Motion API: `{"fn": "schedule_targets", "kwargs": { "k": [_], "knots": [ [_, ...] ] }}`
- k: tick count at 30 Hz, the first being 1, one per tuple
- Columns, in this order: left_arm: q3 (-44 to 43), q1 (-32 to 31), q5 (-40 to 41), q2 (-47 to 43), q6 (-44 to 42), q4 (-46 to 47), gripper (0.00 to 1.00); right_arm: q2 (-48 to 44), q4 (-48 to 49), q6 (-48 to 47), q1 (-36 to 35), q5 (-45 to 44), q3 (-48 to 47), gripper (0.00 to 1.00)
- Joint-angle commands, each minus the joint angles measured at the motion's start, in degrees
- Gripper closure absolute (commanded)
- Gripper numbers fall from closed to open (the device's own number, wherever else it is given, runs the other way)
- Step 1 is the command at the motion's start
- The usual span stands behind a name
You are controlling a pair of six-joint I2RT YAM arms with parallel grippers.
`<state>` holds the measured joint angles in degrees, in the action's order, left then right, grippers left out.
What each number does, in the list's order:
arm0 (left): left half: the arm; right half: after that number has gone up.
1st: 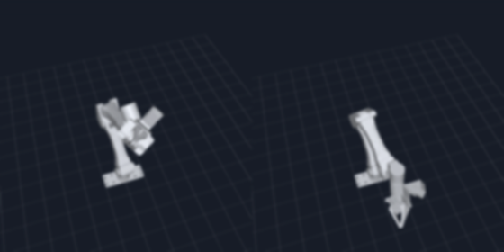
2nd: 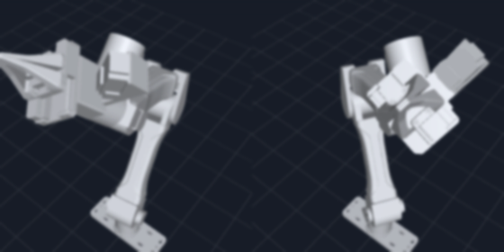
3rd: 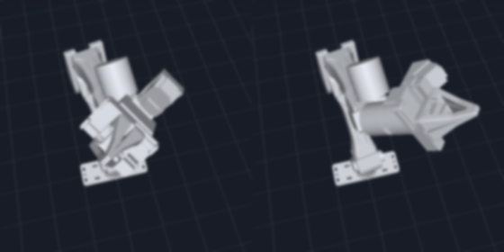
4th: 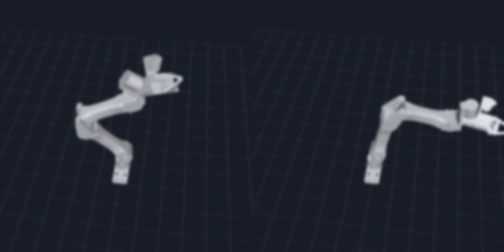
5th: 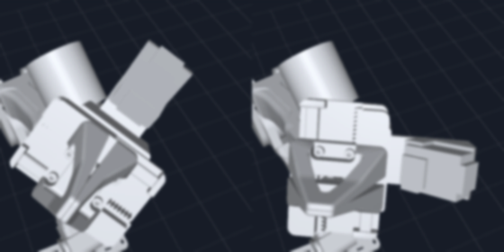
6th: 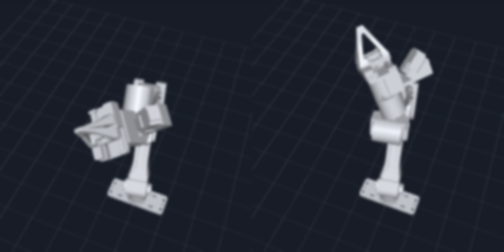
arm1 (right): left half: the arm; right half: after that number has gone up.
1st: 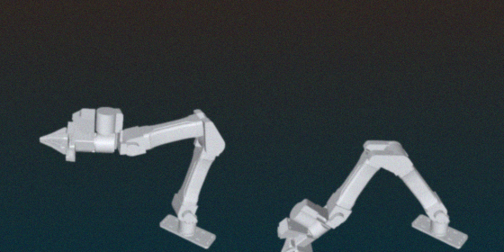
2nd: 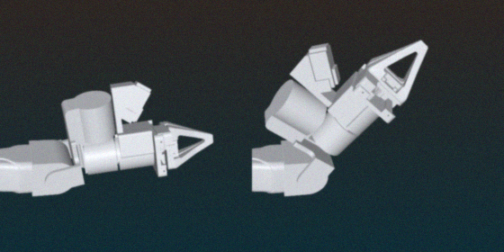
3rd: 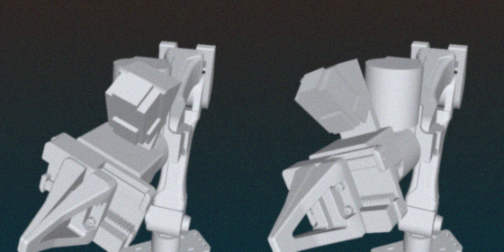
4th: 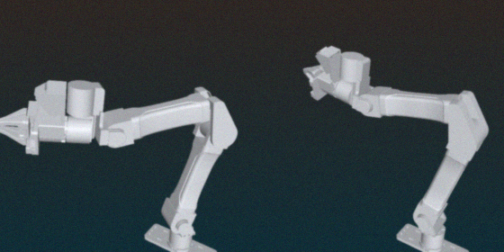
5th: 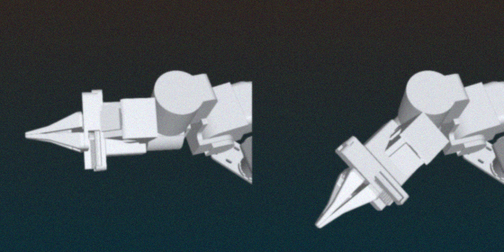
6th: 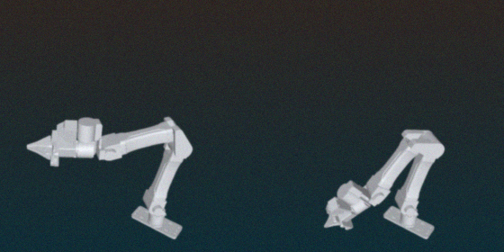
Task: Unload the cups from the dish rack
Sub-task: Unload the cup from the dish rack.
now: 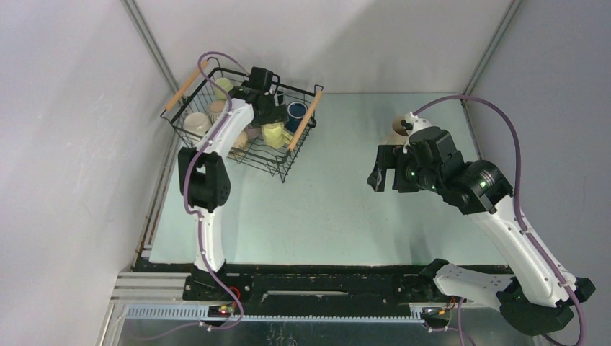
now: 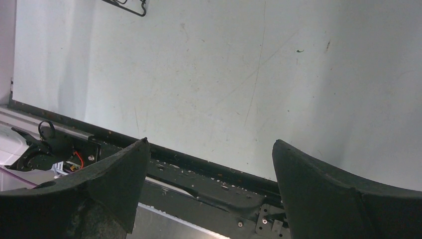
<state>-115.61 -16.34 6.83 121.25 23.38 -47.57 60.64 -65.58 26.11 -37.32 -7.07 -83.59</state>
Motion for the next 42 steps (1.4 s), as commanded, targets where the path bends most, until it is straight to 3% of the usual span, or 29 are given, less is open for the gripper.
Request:
{"fn": "schedule_targets", "kwargs": {
  "k": [1,7,24,30,37,42],
  "knots": [
    [-3.6,0.0,-0.5,-0.3,-1.6,-1.0,0.07,-0.1,1.3,0.9,-0.8,-1.3,0.4,0.00],
    [-4.7,0.0,0.9,0.8,-2.0,-1.7,0.01,0.0,1.8,0.7,-0.8,-1.0,1.5,0.00],
    [-7.2,0.0,1.3,6.1,-1.7,-2.5,0.06,0.3,2.4,0.4,-1.0,-1.1,2.9,0.00],
    [-7.5,0.0,1.6,5.8,-2.0,-2.8,0.26,0.4,2.7,0.4,-1.1,-1.0,3.4,0.00],
    [-12.5,0.0,1.8,4.4,-3.8,-6.9,0.76,0.8,3.4,0.4,-1.3,-0.6,3.5,0.00],
    [-15.7,0.0,1.1,3.4,-4.4,-9.3,0.87,1.0,3.6,0.4,-1.4,-0.5,3.5,0.00]
  ]
}}
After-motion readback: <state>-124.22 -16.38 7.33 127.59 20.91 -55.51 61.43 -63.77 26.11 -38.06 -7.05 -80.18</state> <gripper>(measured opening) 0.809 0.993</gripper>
